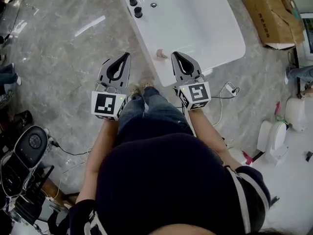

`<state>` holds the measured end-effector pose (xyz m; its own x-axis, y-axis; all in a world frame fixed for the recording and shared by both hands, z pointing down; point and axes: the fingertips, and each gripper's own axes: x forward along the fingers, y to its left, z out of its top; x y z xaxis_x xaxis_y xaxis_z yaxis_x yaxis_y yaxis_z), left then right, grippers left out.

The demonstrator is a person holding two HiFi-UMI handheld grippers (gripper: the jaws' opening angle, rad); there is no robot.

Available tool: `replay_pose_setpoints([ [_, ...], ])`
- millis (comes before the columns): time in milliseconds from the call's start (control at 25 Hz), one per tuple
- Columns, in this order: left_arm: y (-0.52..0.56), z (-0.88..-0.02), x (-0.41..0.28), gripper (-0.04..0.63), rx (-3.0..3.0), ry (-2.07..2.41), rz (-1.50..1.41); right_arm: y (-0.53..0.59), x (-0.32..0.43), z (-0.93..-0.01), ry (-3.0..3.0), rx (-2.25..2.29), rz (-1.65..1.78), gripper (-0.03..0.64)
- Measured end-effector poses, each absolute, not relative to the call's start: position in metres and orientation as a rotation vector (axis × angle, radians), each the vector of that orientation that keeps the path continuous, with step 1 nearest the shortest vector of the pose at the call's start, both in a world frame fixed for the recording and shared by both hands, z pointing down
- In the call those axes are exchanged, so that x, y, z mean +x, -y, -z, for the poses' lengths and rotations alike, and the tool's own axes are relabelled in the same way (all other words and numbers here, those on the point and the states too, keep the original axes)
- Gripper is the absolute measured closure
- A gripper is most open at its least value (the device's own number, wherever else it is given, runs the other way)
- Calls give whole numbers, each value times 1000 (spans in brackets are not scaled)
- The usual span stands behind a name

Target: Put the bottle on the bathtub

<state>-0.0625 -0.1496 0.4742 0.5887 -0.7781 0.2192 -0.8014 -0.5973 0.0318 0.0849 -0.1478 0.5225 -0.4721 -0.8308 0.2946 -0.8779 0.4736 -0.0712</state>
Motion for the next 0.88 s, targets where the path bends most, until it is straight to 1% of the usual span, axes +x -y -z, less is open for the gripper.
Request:
replay_pose_setpoints([
  [280,153,-399,-102,572,2674,1593,-135,180,22,-397,2702,1450,-63,584],
  [560,164,-302,-173,572,2553,2009,-95,202,-52,-282,2933,1321,166,584],
  [720,156,-253,-205,572,2496,2195,-47,199,-76,-248,2961,1317,267,584],
  [880,137,-233,-216,572,2470,2282,-61,186,-84,-230,2978,1307,307,584],
])
